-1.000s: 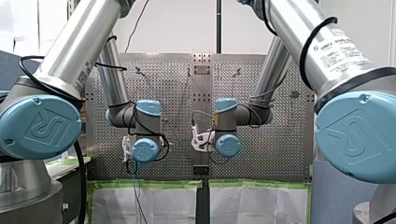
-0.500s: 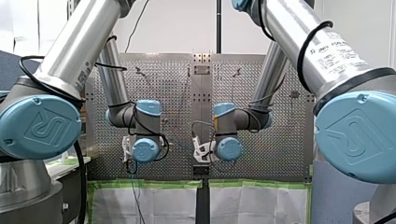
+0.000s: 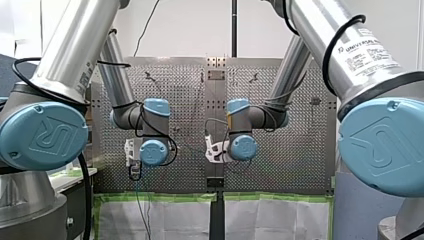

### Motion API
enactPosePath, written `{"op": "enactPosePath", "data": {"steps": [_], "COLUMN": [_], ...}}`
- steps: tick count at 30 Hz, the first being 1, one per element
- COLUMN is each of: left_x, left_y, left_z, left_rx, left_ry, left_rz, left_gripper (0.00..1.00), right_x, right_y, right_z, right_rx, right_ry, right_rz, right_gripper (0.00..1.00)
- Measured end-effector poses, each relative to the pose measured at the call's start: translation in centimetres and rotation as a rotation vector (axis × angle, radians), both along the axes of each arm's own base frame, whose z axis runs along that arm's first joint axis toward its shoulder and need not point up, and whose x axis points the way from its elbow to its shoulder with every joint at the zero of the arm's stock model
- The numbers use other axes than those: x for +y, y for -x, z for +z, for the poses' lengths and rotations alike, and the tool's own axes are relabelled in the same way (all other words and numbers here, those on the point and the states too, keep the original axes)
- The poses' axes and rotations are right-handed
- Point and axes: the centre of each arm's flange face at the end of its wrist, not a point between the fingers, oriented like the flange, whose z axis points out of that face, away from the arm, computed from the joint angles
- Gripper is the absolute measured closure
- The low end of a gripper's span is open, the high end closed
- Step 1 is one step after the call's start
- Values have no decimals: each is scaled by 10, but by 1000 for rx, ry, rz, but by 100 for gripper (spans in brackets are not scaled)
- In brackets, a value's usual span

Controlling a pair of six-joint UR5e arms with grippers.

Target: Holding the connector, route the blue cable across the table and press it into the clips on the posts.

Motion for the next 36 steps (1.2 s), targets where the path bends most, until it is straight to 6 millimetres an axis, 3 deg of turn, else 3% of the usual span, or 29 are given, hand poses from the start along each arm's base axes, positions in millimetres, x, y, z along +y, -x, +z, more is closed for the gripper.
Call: {"op": "enactPosePath", "data": {"steps": [13,25,36], "left_x": [0,9,35], "left_y": [-33,-58,-59], "left_z": [61,123,164], "left_rx": [-85,-149,-162], "left_ry": [68,103,96], "left_rz": [127,193,249], "left_gripper": [100,100,100], "right_x": [-17,-16,-20], "right_y": [-35,-45,-63], "right_z": [95,176,201], "right_rx": [-136,-190,-212], "right_ry": [54,94,101], "right_rz": [113,186,233], "right_gripper": [100,100,100]}}
